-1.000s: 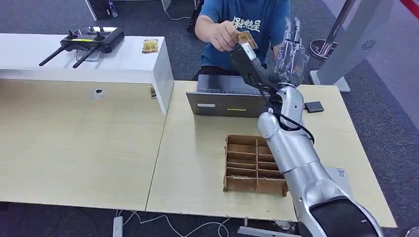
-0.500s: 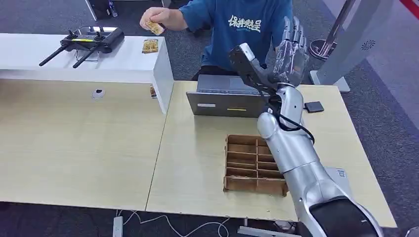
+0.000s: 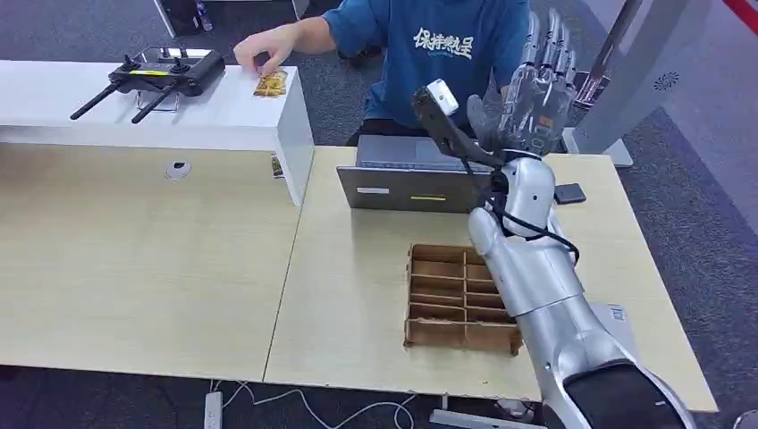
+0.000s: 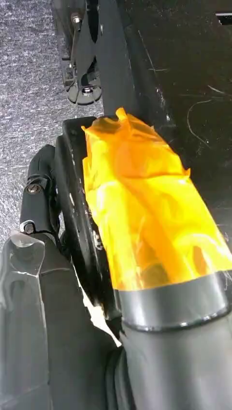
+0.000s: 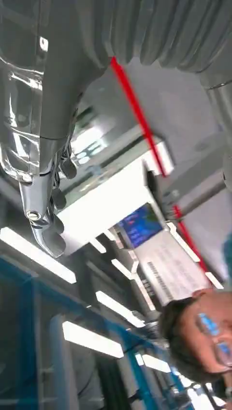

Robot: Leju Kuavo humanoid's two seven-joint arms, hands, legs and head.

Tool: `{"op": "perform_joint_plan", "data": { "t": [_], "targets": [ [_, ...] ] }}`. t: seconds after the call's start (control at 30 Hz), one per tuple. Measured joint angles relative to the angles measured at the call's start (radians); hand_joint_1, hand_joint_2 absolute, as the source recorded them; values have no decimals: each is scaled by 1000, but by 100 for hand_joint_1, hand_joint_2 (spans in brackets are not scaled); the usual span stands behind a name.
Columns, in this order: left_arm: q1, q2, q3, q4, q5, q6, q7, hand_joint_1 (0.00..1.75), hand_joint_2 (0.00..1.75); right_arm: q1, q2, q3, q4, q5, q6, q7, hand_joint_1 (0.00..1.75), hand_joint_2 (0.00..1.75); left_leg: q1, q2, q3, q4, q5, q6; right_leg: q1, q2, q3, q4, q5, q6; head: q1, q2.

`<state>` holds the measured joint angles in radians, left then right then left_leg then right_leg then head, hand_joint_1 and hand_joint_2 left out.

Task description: Pass the card to the sensor for recognition and then transmit it.

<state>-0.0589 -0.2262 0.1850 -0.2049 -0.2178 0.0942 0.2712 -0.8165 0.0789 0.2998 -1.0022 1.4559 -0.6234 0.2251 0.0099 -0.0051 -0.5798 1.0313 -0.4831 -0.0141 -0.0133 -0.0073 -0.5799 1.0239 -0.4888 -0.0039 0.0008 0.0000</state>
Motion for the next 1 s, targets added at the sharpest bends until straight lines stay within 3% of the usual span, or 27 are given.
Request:
{"op": "perform_joint_plan", "data": {
  "t": [0.17, 0.53, 0.67, 1.0],
  "targets": [
    [0, 1, 0, 0, 0, -2, 0, 0, 0, 23, -28, 1, -47, 107, -24, 17, 0, 175, 0, 0, 0, 0, 0, 0, 0, 0, 0, 0, 0, 0, 0, 0],
    [0, 5, 3, 0, 14, -3, 0, 0, 0, 139, -85, -2, -170, 112, -39, 6, 0, 175, 0, 0, 0, 0, 0, 0, 0, 0, 0, 0, 0, 0, 0, 0],
    [1, 6, 8, 0, 18, -3, -2, 0, 0, 185, -104, -9, -213, 13, -37, -39, 0, 175, 0, 0, 0, 0, 0, 0, 0, 0, 0, 0, 0, 0, 0, 0],
    [4, 6, 33, 0, 27, 0, -6, 0, 0, 336, -149, -70, -341, -96, -41, -99, 0, 175, 0, 0, 0, 0, 0, 0, 0, 0, 0, -1, 0, 0, 0, 0]
  ]
}}
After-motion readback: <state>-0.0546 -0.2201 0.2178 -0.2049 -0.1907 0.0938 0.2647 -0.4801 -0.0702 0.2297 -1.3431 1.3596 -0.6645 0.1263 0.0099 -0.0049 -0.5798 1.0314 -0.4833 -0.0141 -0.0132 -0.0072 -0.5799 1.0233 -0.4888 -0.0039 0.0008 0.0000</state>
